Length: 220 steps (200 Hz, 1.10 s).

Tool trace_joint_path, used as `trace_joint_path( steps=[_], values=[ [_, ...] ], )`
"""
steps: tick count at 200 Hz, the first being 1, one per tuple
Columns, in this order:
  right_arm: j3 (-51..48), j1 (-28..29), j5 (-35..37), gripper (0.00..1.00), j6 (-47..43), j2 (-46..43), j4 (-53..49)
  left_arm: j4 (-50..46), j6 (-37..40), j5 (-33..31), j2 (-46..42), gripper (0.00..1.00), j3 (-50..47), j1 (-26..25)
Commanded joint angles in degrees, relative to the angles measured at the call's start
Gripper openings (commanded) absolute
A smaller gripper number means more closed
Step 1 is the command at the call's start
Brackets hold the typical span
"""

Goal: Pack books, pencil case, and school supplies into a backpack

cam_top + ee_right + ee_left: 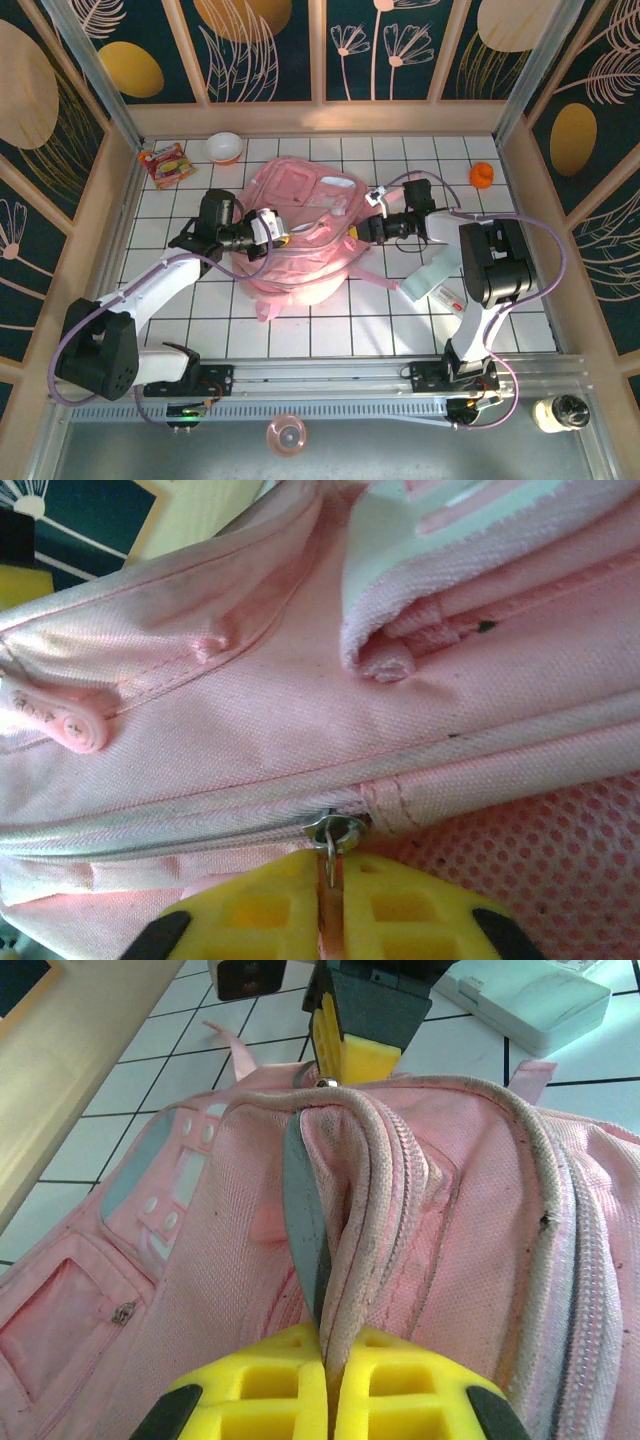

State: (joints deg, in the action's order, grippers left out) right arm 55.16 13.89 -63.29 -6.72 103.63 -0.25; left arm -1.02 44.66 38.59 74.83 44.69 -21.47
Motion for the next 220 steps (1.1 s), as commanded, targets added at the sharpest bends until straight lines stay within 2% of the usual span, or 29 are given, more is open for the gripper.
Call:
trace_joint_path(
  steps=[1,15,52,102,148,161,193,220],
  values=[
    [0.83,1.13,-2.79,0.04,0.4,-2.62,-0.27,8.76,-0.2,4.62,-0.65,0.0,3.54,0.07],
    [0.7,1.08,-1.65,0.0,1.72,-3.82,0.77,8.51,0.17,3.86,-0.75,0.0,3.18,0.07],
    [1.09,1.23,5.97,0.0,5.23,-8.23,0.88,6.15,2.29,0.2,-0.87,0.0,2.14,0.09],
    [7.07,2.96,14.68,0.0,4.96,-8.81,-12.85,0.48,8.33,-5.94,-0.53,0.0,1.9,0.03],
    [11.95,3.2,10.55,0.0,9.18,-6.91,-18.56,-2.79,14.71,-12.16,-0.74,0.0,1.64,-0.4],
    [13.86,3.38,11.26,0.0,9.49,-6.16,-20.83,-4.22,17.11,-13.03,-0.77,0.0,1.8,-0.63],
    [19.44,5.17,25.22,0.0,5.19,-3.63,-28.93,-5.49,19.58,-11.77,-1.0,0.0,1.99,-1.02],
    [21.74,6.73,38.79,0.0,3.65,-1.76,-31.18,-6.22,20.61,-10.98,-0.96,0.0,1.91,-1.38]
  ],
)
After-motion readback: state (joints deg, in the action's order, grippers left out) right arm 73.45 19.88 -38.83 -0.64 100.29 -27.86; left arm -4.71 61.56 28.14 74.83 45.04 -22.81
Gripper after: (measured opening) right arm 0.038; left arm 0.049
